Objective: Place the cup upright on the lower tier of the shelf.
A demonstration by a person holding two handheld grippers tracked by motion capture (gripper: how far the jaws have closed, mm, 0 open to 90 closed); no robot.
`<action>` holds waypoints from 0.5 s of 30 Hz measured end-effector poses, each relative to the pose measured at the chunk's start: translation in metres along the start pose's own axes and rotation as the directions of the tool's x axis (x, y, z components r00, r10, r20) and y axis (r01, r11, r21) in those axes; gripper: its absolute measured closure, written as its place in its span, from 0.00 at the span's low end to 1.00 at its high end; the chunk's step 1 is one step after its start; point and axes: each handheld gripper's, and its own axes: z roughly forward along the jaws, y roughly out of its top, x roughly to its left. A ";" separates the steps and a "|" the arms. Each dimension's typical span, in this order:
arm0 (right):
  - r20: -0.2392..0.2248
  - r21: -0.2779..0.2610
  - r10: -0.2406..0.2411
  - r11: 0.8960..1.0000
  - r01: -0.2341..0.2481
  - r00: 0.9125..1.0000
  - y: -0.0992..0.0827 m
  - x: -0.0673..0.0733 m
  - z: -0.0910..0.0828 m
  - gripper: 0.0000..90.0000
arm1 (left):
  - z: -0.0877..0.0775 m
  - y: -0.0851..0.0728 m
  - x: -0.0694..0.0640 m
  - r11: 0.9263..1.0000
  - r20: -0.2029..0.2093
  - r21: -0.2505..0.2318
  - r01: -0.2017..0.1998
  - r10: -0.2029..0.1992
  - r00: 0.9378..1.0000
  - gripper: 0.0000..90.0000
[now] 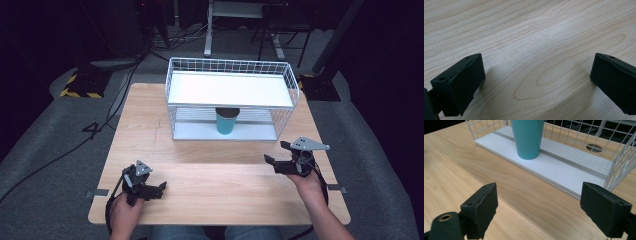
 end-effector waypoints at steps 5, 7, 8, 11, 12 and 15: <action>-0.015 0.001 -0.003 1.000 0.003 1.000 -0.009 0.001 -0.012 0.17 | 0.000 0.000 0.000 1.000 0.000 0.000 0.005 -0.005 1.000 0.00; -0.014 -0.001 0.000 1.000 0.000 1.000 -0.012 0.001 -0.017 0.17 | 0.001 0.000 0.000 1.000 -0.001 -0.003 0.008 -0.008 1.000 0.00; -0.014 0.000 0.000 1.000 0.000 1.000 -0.015 0.001 -0.019 0.17 | 0.001 0.001 0.000 1.000 -0.002 0.000 0.003 -0.003 1.000 0.00; -0.009 0.012 0.002 1.000 -0.002 1.000 -0.022 0.000 -0.025 0.17 | 0.002 0.002 0.000 1.000 -0.005 -0.003 0.010 -0.010 1.000 0.00; -0.014 0.023 0.007 1.000 -0.006 1.000 -0.027 -0.002 -0.028 0.17 | 0.002 0.002 -0.001 1.000 -0.007 -0.003 0.012 -0.012 1.000 0.00; -0.028 0.036 0.020 0.999 -0.019 0.999 -0.037 -0.006 -0.032 0.17 | 0.002 0.002 -0.001 1.000 -0.009 -0.002 0.012 -0.012 1.000 0.00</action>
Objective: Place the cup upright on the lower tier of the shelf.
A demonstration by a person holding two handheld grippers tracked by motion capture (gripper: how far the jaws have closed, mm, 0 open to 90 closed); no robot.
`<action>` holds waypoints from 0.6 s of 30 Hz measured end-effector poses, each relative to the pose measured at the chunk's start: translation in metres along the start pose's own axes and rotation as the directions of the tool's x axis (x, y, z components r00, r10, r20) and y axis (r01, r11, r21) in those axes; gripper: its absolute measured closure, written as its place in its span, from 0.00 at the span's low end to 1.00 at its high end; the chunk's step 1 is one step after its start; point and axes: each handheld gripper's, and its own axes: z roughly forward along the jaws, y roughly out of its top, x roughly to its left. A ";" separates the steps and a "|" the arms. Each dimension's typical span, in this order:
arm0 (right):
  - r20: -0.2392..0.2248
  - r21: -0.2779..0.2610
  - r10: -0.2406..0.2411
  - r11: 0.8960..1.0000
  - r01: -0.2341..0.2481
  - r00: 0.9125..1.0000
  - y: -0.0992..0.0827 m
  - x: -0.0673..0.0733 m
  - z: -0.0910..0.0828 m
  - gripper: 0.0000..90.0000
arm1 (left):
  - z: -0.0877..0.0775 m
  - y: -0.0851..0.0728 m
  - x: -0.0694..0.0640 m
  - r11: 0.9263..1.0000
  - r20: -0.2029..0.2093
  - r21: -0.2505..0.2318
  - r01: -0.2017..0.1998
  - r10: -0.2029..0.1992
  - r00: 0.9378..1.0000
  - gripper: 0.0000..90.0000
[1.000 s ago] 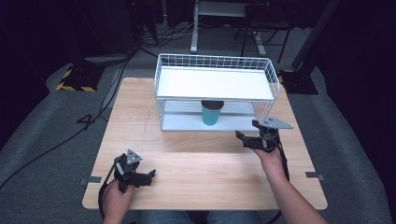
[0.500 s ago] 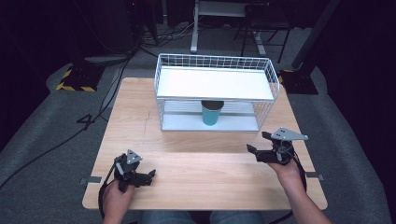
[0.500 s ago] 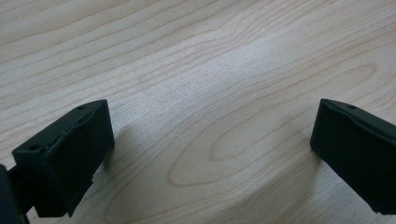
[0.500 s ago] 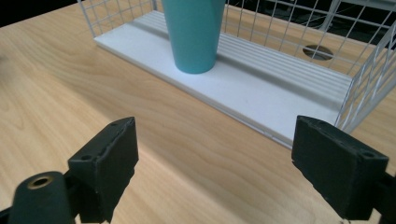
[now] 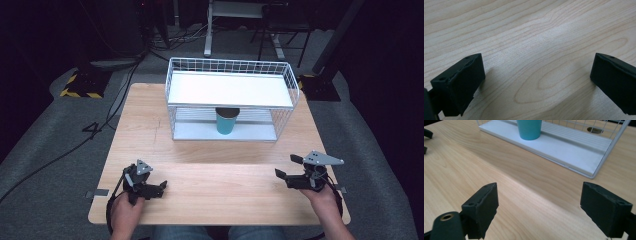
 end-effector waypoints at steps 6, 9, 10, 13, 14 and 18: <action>0.000 -0.007 0.010 1.000 -0.010 1.000 -0.025 -0.013 -0.006 0.18 | 0.000 0.000 0.000 1.000 0.000 0.001 0.000 0.000 1.000 0.00; 0.018 -0.046 0.036 0.998 -0.035 0.999 -0.038 -0.018 -0.006 0.17 | 0.000 0.000 0.000 1.000 0.001 0.002 -0.001 0.001 1.000 0.00; 0.020 -0.042 0.038 0.998 -0.037 0.999 -0.042 -0.018 -0.004 0.17 | 0.000 0.000 0.000 1.000 0.000 0.001 0.001 -0.001 1.000 0.00; 0.023 0.021 0.022 1.000 -0.023 1.000 -0.048 -0.019 0.002 0.17 | 0.000 0.000 0.000 1.000 0.001 0.002 -0.001 0.001 1.000 0.00; 0.028 0.032 0.018 0.999 -0.019 0.999 -0.050 -0.019 0.003 0.17 | 0.000 0.000 0.000 1.000 0.000 0.001 0.001 -0.001 1.000 0.00; 0.052 0.078 -0.001 0.997 -0.004 0.999 -0.057 -0.016 0.005 0.17 | 0.000 0.000 0.000 1.000 0.000 0.001 0.001 -0.001 1.000 0.00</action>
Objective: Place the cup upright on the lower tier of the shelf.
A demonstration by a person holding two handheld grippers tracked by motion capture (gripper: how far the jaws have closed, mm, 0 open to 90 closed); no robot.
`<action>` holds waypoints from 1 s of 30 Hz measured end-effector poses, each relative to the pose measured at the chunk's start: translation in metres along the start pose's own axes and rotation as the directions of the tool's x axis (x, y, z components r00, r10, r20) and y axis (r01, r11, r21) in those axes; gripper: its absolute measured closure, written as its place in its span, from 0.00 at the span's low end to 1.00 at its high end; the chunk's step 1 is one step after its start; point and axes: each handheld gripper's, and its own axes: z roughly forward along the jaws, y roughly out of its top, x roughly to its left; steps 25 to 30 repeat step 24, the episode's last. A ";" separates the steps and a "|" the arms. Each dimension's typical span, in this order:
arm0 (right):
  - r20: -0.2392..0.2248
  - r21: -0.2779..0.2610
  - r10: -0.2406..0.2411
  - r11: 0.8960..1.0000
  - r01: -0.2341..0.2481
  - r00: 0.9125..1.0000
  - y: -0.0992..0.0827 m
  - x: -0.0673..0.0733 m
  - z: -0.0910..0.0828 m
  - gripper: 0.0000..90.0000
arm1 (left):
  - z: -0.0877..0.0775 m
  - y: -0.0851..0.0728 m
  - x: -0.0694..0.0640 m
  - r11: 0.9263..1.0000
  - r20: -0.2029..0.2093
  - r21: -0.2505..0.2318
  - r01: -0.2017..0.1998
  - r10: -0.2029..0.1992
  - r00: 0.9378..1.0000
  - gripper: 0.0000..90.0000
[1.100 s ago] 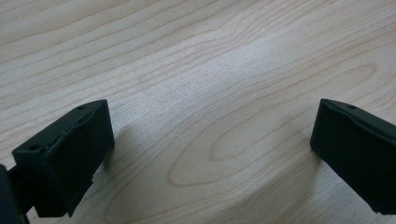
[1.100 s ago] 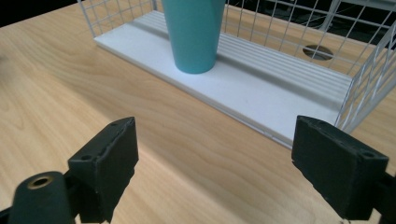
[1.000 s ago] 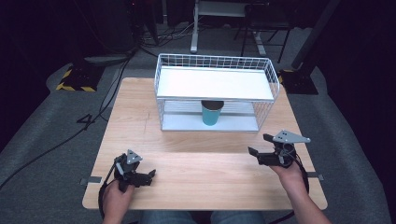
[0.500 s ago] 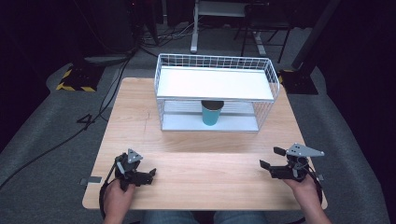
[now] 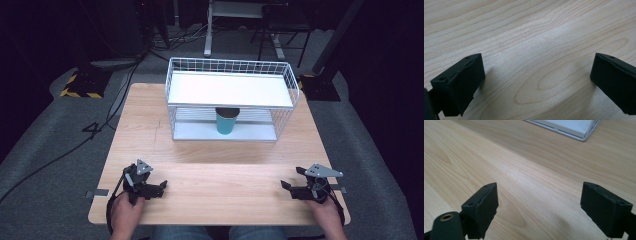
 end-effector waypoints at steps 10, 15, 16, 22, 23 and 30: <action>-0.005 0.091 -0.033 0.995 0.033 0.999 -0.009 0.009 0.012 0.16 | 0.000 0.000 0.000 1.000 -0.001 -0.002 -0.003 0.003 1.000 0.00; -0.009 0.099 -0.024 0.995 0.025 1.000 -0.008 0.011 0.014 0.15 | 0.001 0.001 0.000 1.000 -0.004 -0.004 -0.002 0.002 1.000 0.00; -0.009 0.102 -0.021 0.995 0.021 1.000 -0.007 0.010 0.014 0.15 | 0.001 0.001 0.000 1.000 -0.004 -0.004 -0.002 0.001 1.000 0.00; -0.005 0.105 -0.020 0.994 0.020 1.000 -0.007 0.011 0.014 0.14 | 0.001 0.001 0.000 1.000 -0.003 -0.004 -0.004 0.004 1.000 0.00; -0.005 0.105 -0.020 0.994 0.020 1.000 -0.007 0.011 0.014 0.14 | 0.001 0.001 0.000 1.000 -0.004 -0.003 -0.004 0.004 1.000 0.00; -0.005 0.105 -0.020 0.994 0.020 1.000 -0.007 0.011 0.014 0.14 | 0.001 0.001 0.000 1.000 -0.003 -0.003 -0.004 0.004 1.000 0.00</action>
